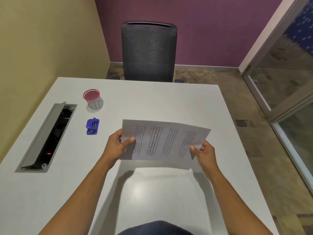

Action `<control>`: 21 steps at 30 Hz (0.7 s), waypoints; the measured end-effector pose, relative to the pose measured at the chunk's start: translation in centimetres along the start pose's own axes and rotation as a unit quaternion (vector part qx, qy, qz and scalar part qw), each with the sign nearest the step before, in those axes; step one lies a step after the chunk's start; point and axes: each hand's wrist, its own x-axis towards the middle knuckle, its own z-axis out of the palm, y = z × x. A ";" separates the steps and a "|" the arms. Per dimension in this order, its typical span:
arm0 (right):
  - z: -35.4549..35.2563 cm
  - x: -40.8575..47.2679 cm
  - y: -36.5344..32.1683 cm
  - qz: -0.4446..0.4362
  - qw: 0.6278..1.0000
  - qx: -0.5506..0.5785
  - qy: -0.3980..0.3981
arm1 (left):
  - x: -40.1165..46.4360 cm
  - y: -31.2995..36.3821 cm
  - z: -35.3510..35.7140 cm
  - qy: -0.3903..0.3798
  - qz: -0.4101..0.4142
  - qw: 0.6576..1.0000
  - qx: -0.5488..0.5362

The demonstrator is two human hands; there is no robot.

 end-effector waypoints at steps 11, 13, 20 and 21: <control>1.4 -1.4 2.7 0.018 0.999 -0.025 -0.038 | -1.7 -4.4 0.4 0.048 0.001 0.997 0.062; 1.6 -1.6 3.5 0.022 0.998 -0.053 -0.039 | -2.0 -5.1 0.6 0.054 -0.003 0.995 0.087; 2.0 -1.0 2.8 0.000 0.998 -0.058 -0.022 | -1.6 -3.4 1.3 0.068 0.021 0.992 0.106; 1.9 -0.7 2.4 -0.007 0.998 -0.055 -0.019 | -1.4 -3.0 1.3 0.069 0.029 0.992 0.102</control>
